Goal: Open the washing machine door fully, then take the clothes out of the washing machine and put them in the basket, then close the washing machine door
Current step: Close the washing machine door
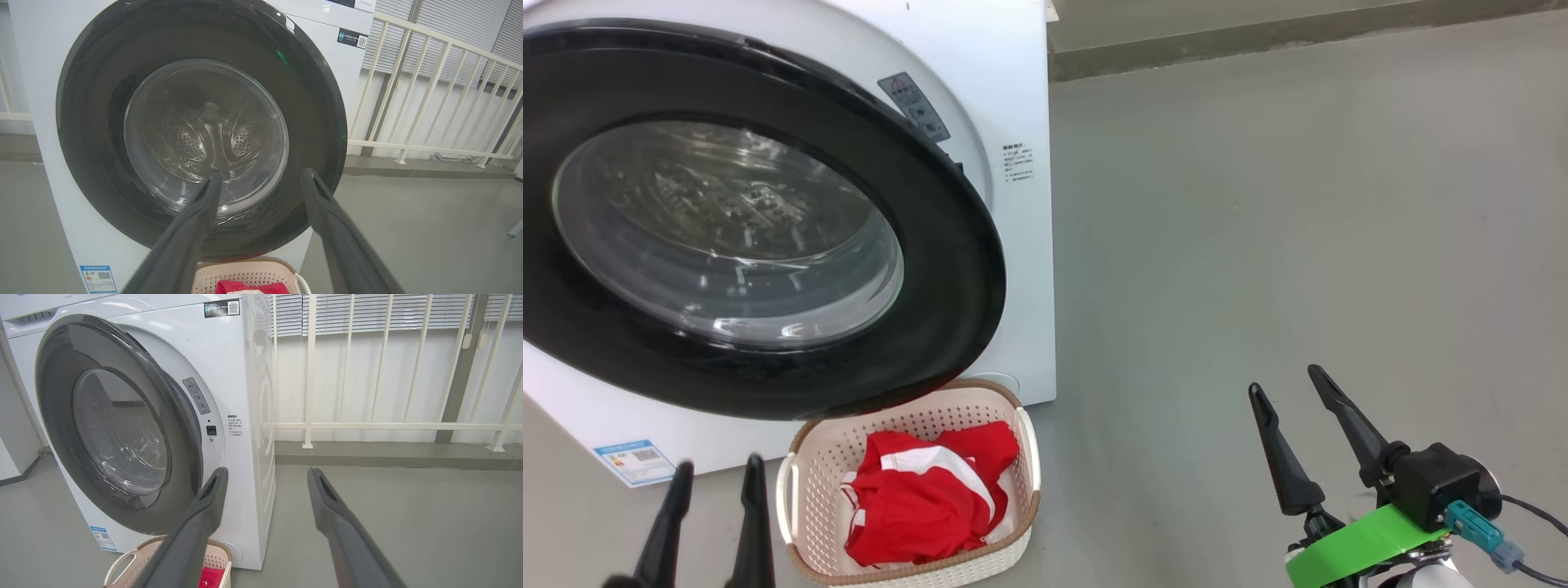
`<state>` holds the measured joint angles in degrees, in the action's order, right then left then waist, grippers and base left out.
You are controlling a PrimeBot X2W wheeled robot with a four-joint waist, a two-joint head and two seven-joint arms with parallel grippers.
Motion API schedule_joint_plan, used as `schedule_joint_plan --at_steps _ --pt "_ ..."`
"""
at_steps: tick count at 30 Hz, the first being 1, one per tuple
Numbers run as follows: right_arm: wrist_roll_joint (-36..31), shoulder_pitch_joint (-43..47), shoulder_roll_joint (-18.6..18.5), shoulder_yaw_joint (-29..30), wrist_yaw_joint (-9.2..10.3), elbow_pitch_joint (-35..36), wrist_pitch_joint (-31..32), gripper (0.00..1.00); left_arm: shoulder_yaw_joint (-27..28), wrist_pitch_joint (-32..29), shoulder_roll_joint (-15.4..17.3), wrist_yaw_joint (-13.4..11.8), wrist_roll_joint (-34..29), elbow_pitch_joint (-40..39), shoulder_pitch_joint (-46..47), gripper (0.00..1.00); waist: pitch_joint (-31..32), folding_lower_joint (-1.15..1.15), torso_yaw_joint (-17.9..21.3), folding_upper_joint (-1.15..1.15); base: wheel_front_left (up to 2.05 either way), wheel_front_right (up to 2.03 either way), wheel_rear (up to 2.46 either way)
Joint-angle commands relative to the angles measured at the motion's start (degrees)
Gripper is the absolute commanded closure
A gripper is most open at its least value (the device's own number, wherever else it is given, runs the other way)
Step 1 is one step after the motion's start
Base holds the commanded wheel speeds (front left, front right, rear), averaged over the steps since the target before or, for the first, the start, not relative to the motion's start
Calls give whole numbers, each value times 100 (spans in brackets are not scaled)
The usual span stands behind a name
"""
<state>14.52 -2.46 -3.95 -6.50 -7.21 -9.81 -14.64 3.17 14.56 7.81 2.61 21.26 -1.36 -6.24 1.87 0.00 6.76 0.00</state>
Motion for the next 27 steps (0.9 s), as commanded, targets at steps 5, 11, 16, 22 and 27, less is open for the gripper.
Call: schedule_joint_plan --at_steps 5,11,16,22,27 --pt "-8 -19 -81 -136 -28 201 -36 0 341 43 -107 93 -569 2 -142 0 -3 0 13 0 0 0 0" --pt "-19 7 -94 -119 -28 233 -36 0 453 43 -287 183 -818 126 -228 0 -26 0 21 0 0 0 0" --pt "-28 1 -101 -115 -28 237 -36 0 530 43 -359 247 -935 211 -223 0 -36 0 16 0 0 0 0" --pt "-32 11 -91 -99 -28 238 -36 0 592 43 -414 303 -1005 231 -202 0 -58 0 -23 0 0 0 0" --pt "-40 5 -73 -104 -28 227 -36 0 614 43 -437 329 -1068 241 -195 0 -81 0 -51 0 0 0 0"
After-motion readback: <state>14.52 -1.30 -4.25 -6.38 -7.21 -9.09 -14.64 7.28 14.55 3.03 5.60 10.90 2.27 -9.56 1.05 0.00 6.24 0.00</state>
